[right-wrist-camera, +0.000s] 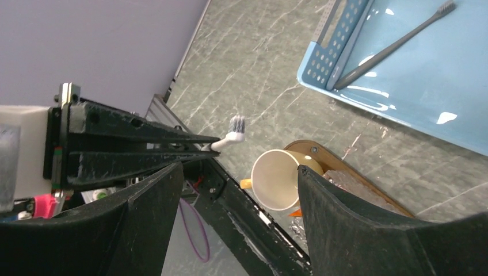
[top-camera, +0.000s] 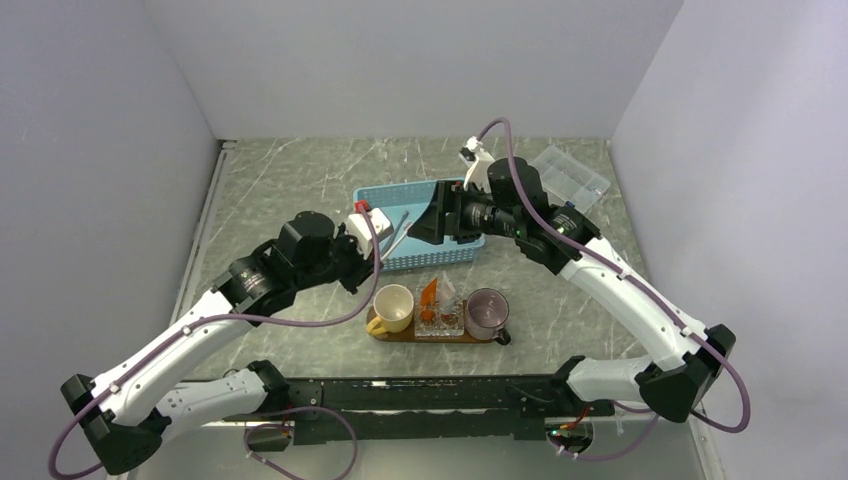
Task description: Prepare toiletry sets of a toothbrush and toothpaste on the tray
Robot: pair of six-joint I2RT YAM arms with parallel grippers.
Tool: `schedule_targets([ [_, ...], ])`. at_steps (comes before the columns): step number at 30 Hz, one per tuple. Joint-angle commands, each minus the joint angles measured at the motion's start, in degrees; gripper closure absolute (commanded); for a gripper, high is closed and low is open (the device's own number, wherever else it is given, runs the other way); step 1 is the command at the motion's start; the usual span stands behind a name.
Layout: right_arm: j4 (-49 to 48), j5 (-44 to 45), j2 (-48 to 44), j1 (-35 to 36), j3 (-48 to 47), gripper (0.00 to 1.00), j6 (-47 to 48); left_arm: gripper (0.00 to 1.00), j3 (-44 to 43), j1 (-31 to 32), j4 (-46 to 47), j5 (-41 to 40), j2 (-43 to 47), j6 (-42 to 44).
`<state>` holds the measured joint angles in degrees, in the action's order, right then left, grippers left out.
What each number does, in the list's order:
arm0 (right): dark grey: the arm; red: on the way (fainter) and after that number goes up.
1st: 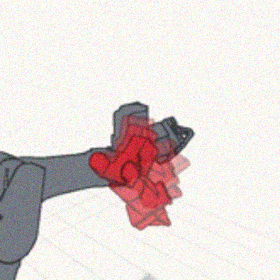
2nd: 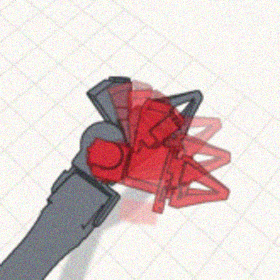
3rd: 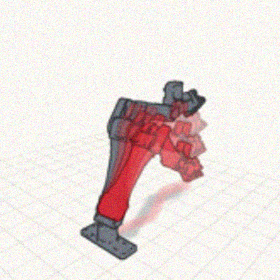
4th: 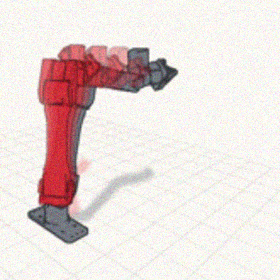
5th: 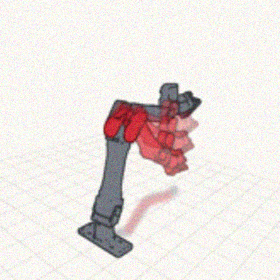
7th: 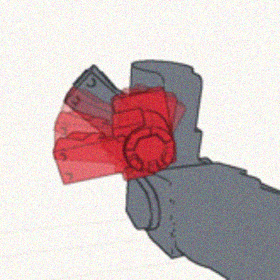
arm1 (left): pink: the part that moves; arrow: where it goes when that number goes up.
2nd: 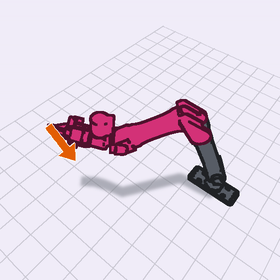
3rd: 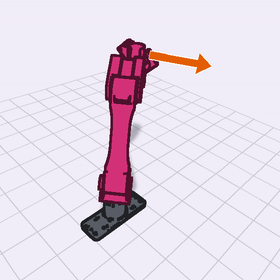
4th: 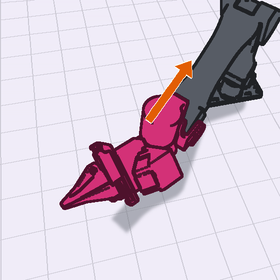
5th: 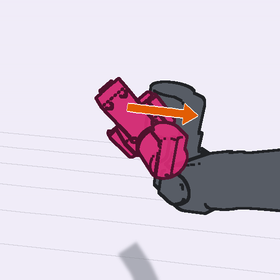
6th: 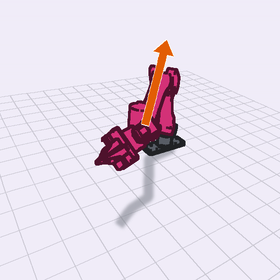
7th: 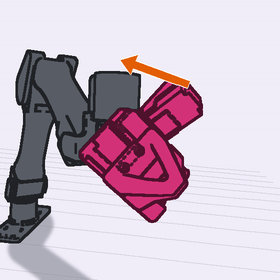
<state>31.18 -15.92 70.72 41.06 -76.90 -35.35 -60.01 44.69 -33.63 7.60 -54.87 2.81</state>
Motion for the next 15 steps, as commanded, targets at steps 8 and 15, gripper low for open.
schedule_targets([
  [8, -3.64, -3.49, 4.09, -0.18, -4.96, 0.31, -3.43, 1.0, 1.33, 3.04, 2.41, -2.63, 3.24, 2.06],
  [15, -4.93, -6.2, 6.01, -0.17, -5.12, 0.46, -4.68, 1.0, 1.61, 3.79, 2.5, -3.35, 2.97, 2.2],
])
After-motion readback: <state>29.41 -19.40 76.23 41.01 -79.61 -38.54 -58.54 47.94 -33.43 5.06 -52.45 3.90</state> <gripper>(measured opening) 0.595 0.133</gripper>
